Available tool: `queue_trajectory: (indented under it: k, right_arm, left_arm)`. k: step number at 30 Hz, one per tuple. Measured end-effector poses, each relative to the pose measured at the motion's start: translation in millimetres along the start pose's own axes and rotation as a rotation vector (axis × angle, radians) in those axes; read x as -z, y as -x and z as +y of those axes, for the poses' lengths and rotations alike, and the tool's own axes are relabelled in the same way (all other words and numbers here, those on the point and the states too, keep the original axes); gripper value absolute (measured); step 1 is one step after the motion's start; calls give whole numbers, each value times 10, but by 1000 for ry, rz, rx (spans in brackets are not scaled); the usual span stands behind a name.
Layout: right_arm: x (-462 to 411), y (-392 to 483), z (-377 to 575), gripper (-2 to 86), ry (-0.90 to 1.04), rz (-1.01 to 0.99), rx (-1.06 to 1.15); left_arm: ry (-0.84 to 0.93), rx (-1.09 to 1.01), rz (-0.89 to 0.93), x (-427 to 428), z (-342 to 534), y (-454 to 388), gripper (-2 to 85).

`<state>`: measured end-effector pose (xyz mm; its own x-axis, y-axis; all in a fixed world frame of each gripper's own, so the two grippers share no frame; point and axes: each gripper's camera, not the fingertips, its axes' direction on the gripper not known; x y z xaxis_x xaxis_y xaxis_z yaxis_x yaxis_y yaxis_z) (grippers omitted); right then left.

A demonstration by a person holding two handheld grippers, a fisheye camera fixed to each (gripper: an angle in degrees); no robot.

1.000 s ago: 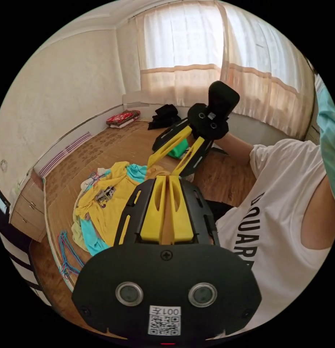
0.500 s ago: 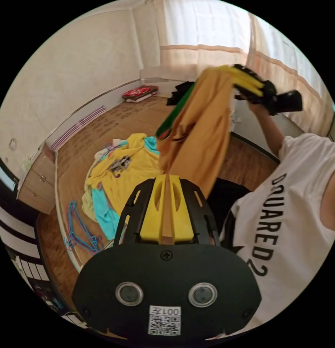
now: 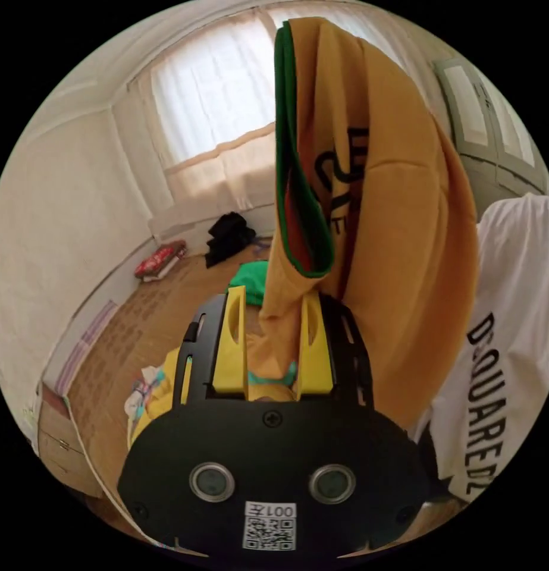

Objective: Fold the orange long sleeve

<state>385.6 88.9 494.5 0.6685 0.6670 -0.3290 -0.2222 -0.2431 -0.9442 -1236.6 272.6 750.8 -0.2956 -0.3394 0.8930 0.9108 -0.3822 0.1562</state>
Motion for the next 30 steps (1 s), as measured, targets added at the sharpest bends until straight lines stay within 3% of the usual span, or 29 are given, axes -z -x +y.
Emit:
queue_trajectory:
  k: [2, 4, 7, 17, 30]
  right_arm:
    - [132, -214, 38, 36, -72, -98, -97]
    - [196, -339, 56, 36, -102, -107, -139]
    - [258, -538, 41, 36, -99, -75, -161]
    - [27, -731, -259, 34, 210, 164, 106]
    - [-793, -222, -615, 34, 250, 213, 275]
  left_arm:
    - [-104, 8, -102, 25, -67, -125, 66]
    - [-208, 56, -96, 103, -78, -156, 5]
    - [-286, 75, -97, 292, -73, -114, -6]
    - [-289, 88, -503, 1706, -171, 94, -10]
    - [-57, 13, -1001, 2348, -903, -147, -10]
